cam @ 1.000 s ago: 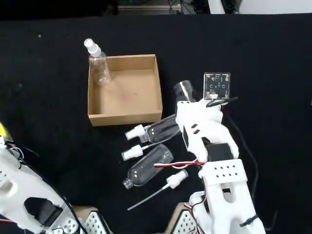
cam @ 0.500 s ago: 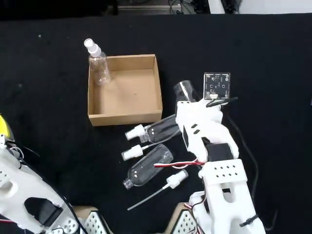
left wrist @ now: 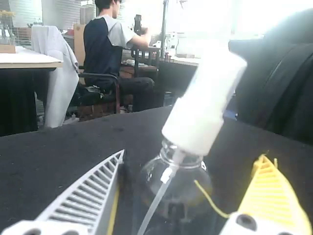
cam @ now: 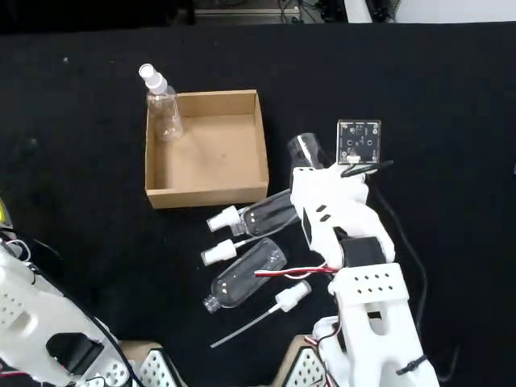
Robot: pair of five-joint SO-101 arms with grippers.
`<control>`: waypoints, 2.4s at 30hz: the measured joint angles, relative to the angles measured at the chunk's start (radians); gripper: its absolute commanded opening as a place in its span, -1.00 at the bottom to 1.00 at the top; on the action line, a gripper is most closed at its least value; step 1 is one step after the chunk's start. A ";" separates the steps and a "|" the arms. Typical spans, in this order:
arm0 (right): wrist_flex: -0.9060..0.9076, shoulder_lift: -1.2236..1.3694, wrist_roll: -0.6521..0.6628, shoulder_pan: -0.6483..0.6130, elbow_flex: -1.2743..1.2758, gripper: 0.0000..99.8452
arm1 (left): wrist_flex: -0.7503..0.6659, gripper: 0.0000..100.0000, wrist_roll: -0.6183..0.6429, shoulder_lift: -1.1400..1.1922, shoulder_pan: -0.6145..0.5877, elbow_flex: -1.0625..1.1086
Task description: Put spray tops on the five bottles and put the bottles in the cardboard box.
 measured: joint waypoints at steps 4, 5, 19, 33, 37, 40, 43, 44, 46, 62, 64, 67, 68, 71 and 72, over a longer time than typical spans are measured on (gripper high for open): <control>0.000 0.000 0.000 0.000 0.000 -0.81 | 0.060 -0.26 0.000 -0.078 -0.002 0.011; 0.000 0.000 0.000 0.000 0.000 -0.81 | 0.080 -0.26 0.000 -0.103 -0.002 0.020; 0.000 0.000 0.000 0.000 0.000 -0.81 | 0.603 -0.26 0.000 -0.473 -0.002 0.071; 0.000 0.000 0.000 0.000 0.000 -0.81 | 0.620 -0.27 -0.049 -0.331 -0.002 -0.009; 0.000 0.000 0.000 0.000 0.000 -0.81 | 0.508 -0.27 -0.049 -0.318 -0.002 -0.009; 0.000 0.000 0.000 0.000 0.000 -0.81 | 0.459 -0.27 -0.051 -0.318 0.006 0.011; 0.000 0.000 0.000 0.000 0.000 -0.81 | 0.450 -0.27 -0.051 -0.318 0.025 0.025; 0.000 0.000 0.000 0.000 0.000 -0.81 | 0.446 -0.27 -0.051 -0.318 0.025 0.025; 0.000 0.000 0.000 0.000 0.000 -0.81 | 0.445 -0.27 -0.051 -0.318 0.025 0.025; 0.000 0.000 0.000 0.000 0.000 -0.81 | 0.445 -0.26 -0.051 -0.318 0.029 0.025; 0.000 0.000 0.000 0.000 0.000 -0.81 | 0.445 -0.26 -0.051 -0.318 0.029 0.025; 0.000 0.000 0.000 0.000 0.000 -0.81 | 0.445 -0.26 -0.051 -0.318 0.029 0.025; 0.000 0.000 0.000 0.000 0.000 -0.81 | 0.445 -0.26 -0.051 -0.318 0.029 0.025; 0.000 0.000 0.000 0.000 0.000 -0.81 | 0.474 -0.27 -0.051 -0.318 0.021 0.025; 0.000 0.000 0.000 0.000 0.000 -0.81 | 0.491 -0.27 -0.051 -0.318 0.018 0.025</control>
